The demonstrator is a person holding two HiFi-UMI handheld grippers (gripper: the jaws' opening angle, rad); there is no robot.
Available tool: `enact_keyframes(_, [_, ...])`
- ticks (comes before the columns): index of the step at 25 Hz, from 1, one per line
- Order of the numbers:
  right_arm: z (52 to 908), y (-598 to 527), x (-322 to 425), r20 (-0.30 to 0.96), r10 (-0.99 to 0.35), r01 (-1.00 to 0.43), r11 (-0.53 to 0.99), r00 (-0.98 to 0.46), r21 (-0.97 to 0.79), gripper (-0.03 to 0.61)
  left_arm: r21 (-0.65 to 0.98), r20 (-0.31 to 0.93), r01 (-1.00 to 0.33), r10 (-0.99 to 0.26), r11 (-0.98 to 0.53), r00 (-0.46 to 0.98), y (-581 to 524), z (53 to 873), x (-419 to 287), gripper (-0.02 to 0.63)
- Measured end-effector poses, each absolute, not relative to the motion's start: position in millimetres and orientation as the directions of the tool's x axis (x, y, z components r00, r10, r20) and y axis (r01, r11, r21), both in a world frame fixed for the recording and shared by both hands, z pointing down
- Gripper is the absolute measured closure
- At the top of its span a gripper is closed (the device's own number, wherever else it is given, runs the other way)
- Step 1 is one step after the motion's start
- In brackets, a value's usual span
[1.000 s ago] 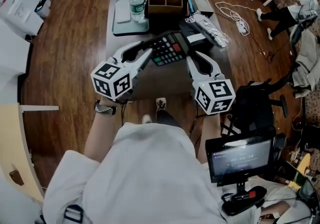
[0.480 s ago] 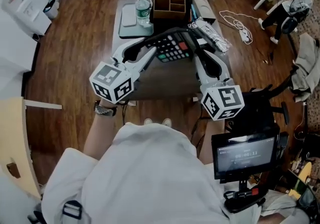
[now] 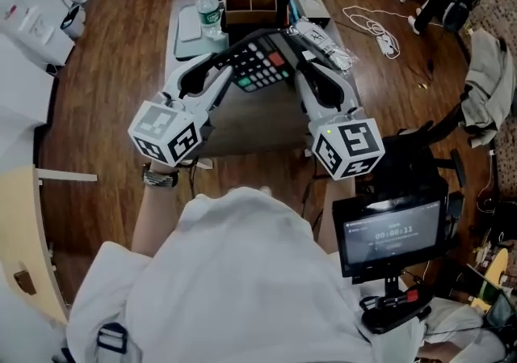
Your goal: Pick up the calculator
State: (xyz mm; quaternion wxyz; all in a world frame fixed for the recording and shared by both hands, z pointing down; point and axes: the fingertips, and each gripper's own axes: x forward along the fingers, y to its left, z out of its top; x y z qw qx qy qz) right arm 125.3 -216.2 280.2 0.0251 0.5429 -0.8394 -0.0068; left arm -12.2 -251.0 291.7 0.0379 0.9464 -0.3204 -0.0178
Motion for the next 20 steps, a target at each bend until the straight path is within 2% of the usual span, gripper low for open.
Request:
enact_keyframes(14, [283,-205,117,0.058,-0.908,-0.909,0.417,-0.416,0.005,0.497,0.064,0.015,-0.618,-0.619,-0.783,0.785,-240,290,-20,0.456])
enact_keyframes(20, [292,-189,105,0.089,-0.912,-0.916,0.400,-0.401,-0.028,0.497,0.118,0.036,-0.582,-0.582,-0.805,0.812,-229,301,-32,0.459])
